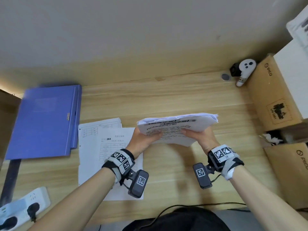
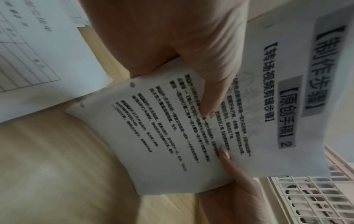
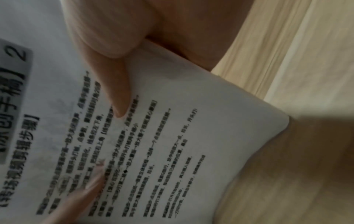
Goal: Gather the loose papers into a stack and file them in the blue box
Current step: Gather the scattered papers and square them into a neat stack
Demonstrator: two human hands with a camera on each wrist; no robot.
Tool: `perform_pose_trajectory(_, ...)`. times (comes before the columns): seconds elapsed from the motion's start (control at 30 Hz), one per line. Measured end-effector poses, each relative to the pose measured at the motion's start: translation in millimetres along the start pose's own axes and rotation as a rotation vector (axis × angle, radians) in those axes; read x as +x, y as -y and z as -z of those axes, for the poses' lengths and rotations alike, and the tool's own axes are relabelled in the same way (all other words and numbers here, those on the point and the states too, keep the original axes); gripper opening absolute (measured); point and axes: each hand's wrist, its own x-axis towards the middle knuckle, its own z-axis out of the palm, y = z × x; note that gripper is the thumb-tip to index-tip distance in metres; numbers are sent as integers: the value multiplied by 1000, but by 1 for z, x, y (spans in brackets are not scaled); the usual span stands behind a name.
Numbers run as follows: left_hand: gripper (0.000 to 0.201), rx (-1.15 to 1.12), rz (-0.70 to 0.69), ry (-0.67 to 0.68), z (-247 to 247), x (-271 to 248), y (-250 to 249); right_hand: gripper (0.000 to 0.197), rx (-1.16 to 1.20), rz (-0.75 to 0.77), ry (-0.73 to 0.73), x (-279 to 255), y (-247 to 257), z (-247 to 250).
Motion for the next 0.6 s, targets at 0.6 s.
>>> perform_pose_trajectory(0.6,32,124,259,-311,97,-43,74,22,-31,-401,-30,7,-90,-118)
